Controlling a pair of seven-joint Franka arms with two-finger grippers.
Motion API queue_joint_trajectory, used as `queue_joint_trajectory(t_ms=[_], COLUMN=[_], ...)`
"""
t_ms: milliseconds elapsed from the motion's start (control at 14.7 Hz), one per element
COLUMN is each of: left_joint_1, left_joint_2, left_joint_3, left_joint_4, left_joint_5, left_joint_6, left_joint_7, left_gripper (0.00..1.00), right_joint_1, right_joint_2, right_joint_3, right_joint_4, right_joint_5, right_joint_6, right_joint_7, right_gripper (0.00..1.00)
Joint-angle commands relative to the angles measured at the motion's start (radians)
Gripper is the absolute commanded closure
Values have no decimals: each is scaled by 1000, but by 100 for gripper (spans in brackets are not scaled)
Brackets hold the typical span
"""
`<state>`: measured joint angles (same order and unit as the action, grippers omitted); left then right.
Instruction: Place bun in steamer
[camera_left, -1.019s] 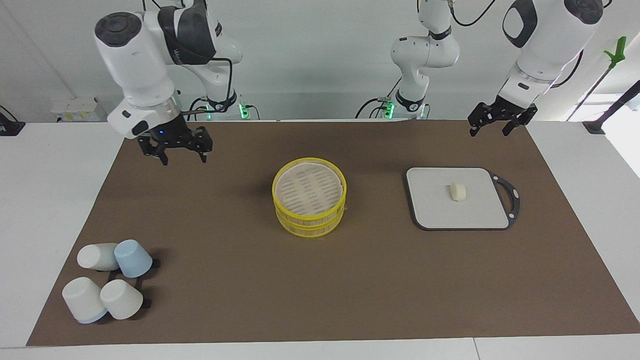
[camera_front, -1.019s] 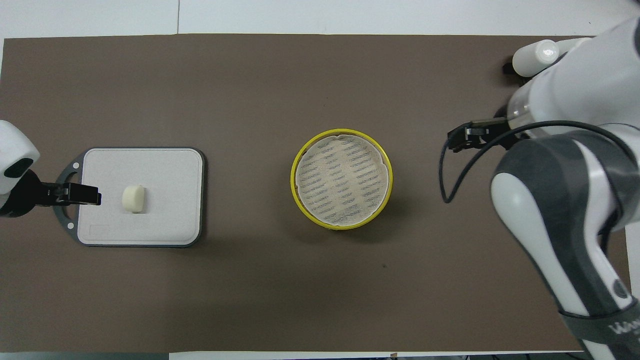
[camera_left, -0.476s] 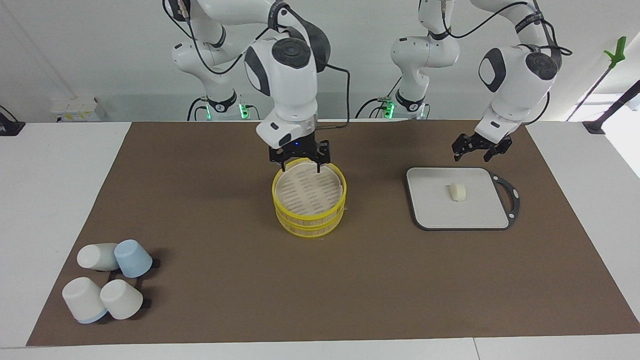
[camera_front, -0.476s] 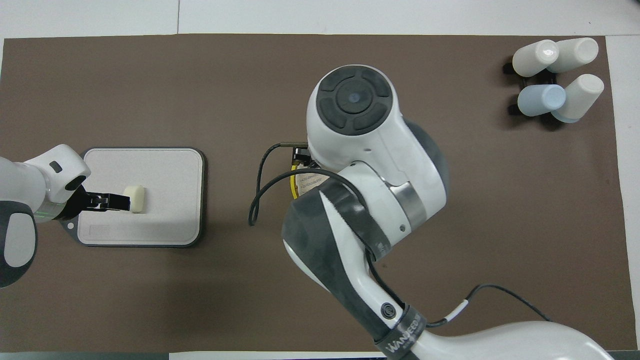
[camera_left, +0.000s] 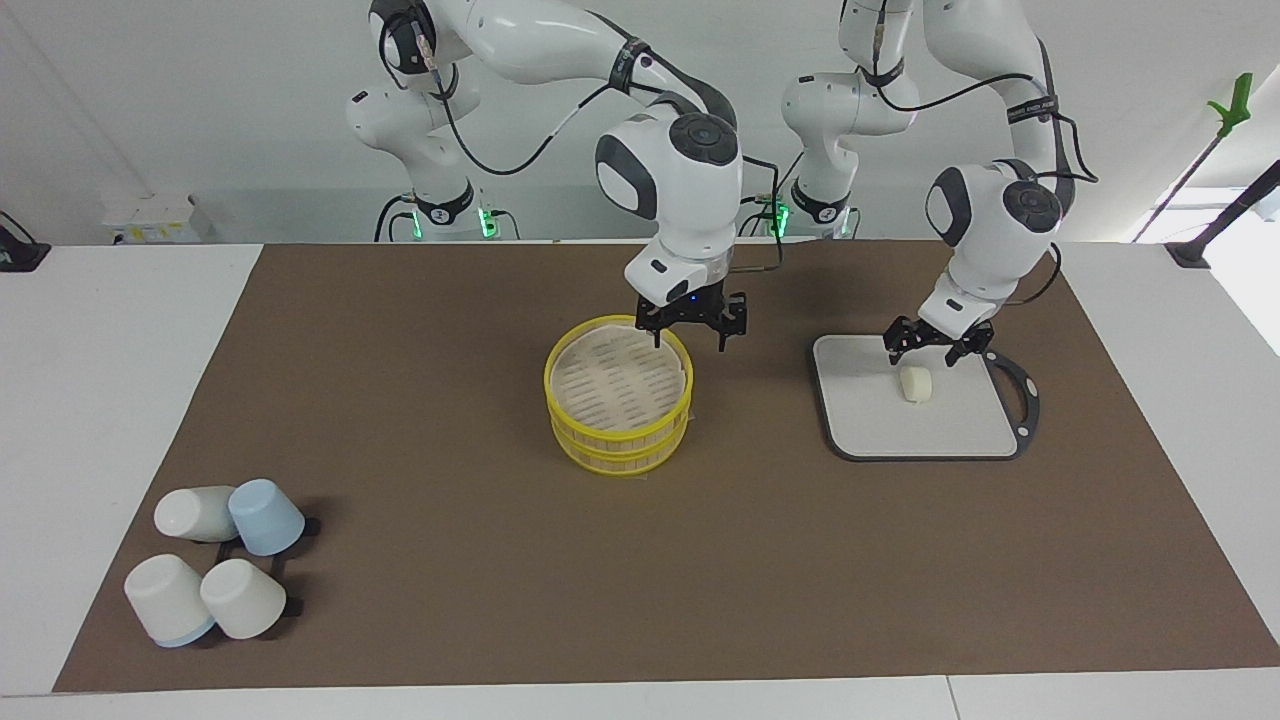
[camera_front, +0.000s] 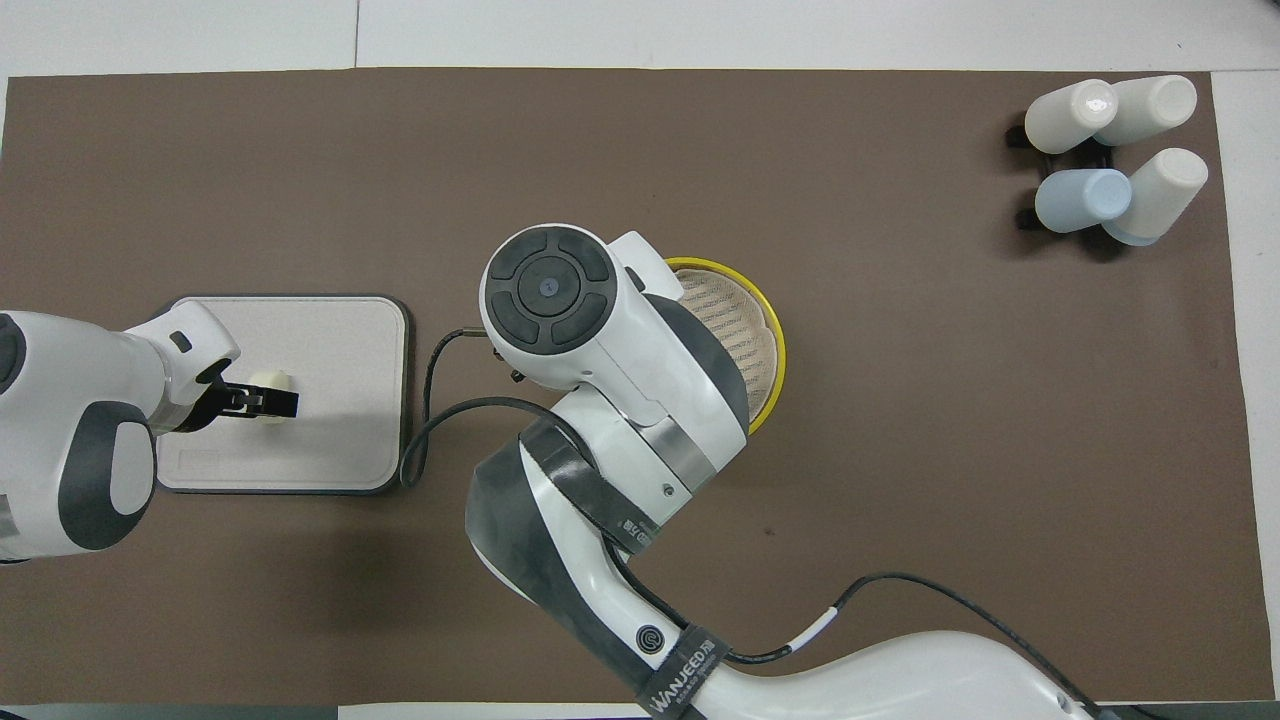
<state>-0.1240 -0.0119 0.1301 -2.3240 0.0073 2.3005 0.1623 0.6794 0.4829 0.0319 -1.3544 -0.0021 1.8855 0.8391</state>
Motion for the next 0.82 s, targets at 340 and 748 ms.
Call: queue_joint_trajectory(t_ms=[340,748], left_joint_1=[12,11], left_joint_2=[32,49], left_joint_3=[0,-1], left_joint_4=[-66,-68], left_joint_5=[14,14], left_joint_6=[148,157], left_joint_7=[34,31], left_gripper=[8,54], right_joint_1=[11,26], right_joint_2=[26,51], right_joint_3=[-1,-1], right_joint_4=[-32,-72], right_joint_5=[-33,-47], right_joint_6=[43,83], right_joint_7=[9,8], right_gripper=[4,20])
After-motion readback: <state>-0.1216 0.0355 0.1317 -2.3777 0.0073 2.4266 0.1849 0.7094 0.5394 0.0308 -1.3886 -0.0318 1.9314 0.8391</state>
